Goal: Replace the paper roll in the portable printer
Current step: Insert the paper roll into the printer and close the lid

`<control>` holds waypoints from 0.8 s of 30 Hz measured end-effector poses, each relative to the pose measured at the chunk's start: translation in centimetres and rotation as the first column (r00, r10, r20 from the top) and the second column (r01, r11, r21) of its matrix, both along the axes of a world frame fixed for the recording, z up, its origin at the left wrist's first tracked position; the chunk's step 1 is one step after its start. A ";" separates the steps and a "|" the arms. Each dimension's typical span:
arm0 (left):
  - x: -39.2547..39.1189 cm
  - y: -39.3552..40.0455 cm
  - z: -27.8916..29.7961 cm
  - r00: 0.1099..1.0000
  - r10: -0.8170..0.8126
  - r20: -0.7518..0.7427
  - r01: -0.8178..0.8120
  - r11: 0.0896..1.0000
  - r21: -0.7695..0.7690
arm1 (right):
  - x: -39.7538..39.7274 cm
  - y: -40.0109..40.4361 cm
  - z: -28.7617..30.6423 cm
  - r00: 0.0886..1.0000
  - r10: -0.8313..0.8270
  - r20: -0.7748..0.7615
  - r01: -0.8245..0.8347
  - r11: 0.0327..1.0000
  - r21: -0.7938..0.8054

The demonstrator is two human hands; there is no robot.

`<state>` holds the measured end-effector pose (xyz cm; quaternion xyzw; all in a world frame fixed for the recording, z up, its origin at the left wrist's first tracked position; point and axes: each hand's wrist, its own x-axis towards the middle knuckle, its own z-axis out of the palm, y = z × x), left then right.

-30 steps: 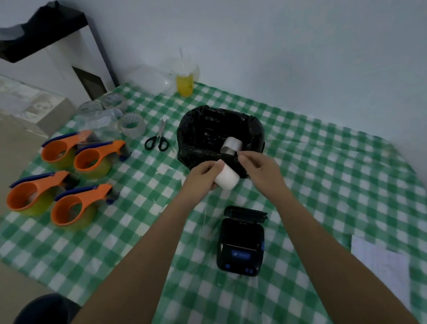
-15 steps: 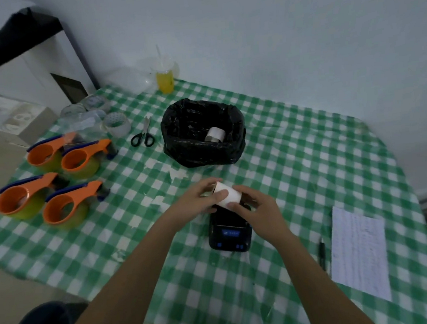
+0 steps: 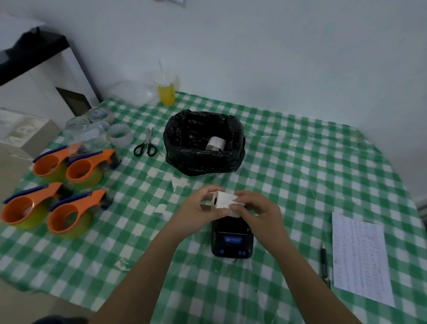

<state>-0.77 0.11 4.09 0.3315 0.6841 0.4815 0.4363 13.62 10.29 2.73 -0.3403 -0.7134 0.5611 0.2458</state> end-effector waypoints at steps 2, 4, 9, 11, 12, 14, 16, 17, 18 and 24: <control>0.1 0.1 -0.3 1.000 0.011 0.021 -0.011 1.000 -0.015 | -0.1 0.0 0.0 1.000 -0.007 -0.009 0.006 0.992 -0.127; 0.3 0.3 -0.9 1.000 0.004 0.031 -0.003 0.999 -0.035 | 0.0 0.1 -0.4 1.000 -0.001 -0.019 -0.003 0.978 -0.211; 1.3 1.2 -3.2 0.989 -0.047 -0.140 0.030 0.992 -0.124 | 0.9 0.5 -2.4 0.999 -0.034 0.041 0.043 0.972 -0.232; 1.7 1.7 -4.7 0.957 -0.051 -0.285 0.000 0.984 -0.177 | 1.1 0.8 -3.8 0.992 -0.043 0.116 0.065 0.980 -0.191; 2.0 1.9 -5.6 0.947 -0.053 -0.318 -0.013 0.979 -0.203 | 1.1 0.9 -4.5 0.987 -0.036 0.155 0.061 0.985 -0.161; 2.4 2.2 -6.8 0.941 -0.054 -0.335 -0.021 0.977 -0.214 | 1.0 1.0 -5.9 0.977 -0.018 0.214 0.042 0.993 -0.110; 2.6 2.6 -7.8 0.932 -0.047 -0.360 -0.030 0.979 -0.204 | 0.8 1.1 -7.1 0.968 -0.010 0.249 0.023 0.999 -0.048; 2.6 2.7 -8.2 0.923 -0.048 -0.381 -0.034 0.978 -0.207 | 0.7 1.2 -7.7 0.965 -0.001 0.262 0.004 1.000 -0.009; 2.6 2.8 -8.6 0.912 -0.050 -0.406 -0.039 0.977 -0.207 | 0.6 1.3 -8.4 0.961 0.014 0.277 -0.023 0.999 0.029; 2.2 3.0 -11.8 0.722 -0.157 -0.674 -0.072 0.952 -0.299 | 0.0 2.1 -11.1 0.904 0.103 0.415 -0.251 0.914 0.319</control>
